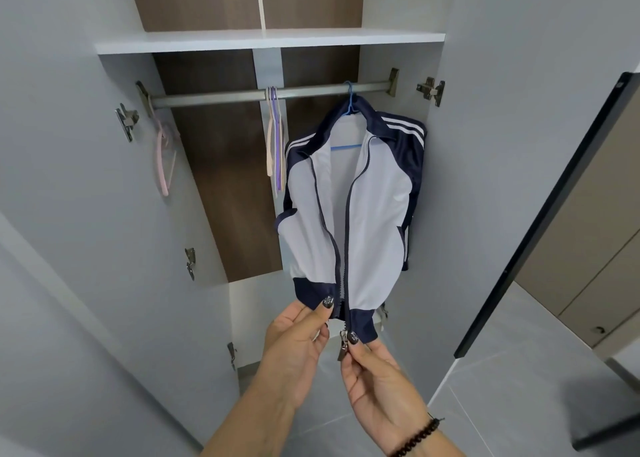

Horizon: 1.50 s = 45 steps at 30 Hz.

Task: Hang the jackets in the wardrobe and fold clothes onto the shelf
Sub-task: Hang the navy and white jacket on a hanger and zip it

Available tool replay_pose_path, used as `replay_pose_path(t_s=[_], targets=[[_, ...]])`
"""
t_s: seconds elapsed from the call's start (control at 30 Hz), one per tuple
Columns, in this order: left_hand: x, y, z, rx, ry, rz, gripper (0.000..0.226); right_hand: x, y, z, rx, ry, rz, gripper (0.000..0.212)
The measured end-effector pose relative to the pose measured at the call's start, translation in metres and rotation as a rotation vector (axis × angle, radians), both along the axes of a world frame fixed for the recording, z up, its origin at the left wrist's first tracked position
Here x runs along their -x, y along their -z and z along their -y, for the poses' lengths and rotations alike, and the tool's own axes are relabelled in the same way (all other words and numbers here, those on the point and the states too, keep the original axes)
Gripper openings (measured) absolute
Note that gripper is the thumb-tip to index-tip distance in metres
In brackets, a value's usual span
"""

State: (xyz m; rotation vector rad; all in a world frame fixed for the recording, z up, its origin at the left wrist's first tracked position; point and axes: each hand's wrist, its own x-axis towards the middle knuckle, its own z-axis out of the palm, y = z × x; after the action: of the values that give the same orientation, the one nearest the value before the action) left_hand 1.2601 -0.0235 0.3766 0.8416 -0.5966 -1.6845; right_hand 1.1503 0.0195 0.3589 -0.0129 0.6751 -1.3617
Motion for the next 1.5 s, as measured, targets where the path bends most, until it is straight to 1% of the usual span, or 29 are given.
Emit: replay_pose_path(t_s=[0.07,0.17,0.33,0.5,0.63,0.87,1.0,1.1,1.23,1.37,1.5], targets=[[0.003,0.0,-0.002,0.0,-0.017,0.021,0.024,-0.003,-0.002,0.001,0.028,0.037,0.021,0.039],[0.005,0.0,-0.005,-0.007,-0.047,0.032,0.026,-0.006,-0.007,0.001,0.064,0.062,0.027,0.036],[0.004,0.001,-0.008,-0.021,-0.09,0.007,0.015,-0.01,-0.007,0.002,0.039,0.092,0.003,0.031],[-0.002,0.003,-0.008,-0.036,-0.131,0.028,0.022,-0.014,-0.005,0.001,0.0,0.093,-0.014,0.035],[-0.001,0.004,-0.011,-0.026,-0.129,0.032,0.026,-0.015,-0.004,0.0,-0.003,0.096,-0.006,0.034],[0.005,0.004,-0.013,-0.014,-0.14,0.045,0.027,-0.011,-0.003,0.0,-0.004,0.103,0.005,0.031],[0.008,0.003,-0.013,0.003,-0.143,0.059,0.022,-0.009,-0.003,0.0,0.003,0.108,0.01,0.032],[0.009,0.003,-0.014,0.009,-0.137,0.079,0.027,-0.008,-0.003,0.002,-0.002,0.12,0.011,0.034],[0.01,0.005,-0.016,-0.008,-0.098,0.145,0.011,-0.006,-0.003,0.004,-0.024,0.141,0.024,0.034],[0.009,0.007,-0.016,-0.053,-0.076,0.245,0.007,-0.002,0.001,0.004,-0.049,0.134,0.026,0.032],[0.007,0.006,-0.016,-0.077,-0.069,0.288,0.005,0.001,0.006,0.006,-0.041,0.121,0.018,0.033]])
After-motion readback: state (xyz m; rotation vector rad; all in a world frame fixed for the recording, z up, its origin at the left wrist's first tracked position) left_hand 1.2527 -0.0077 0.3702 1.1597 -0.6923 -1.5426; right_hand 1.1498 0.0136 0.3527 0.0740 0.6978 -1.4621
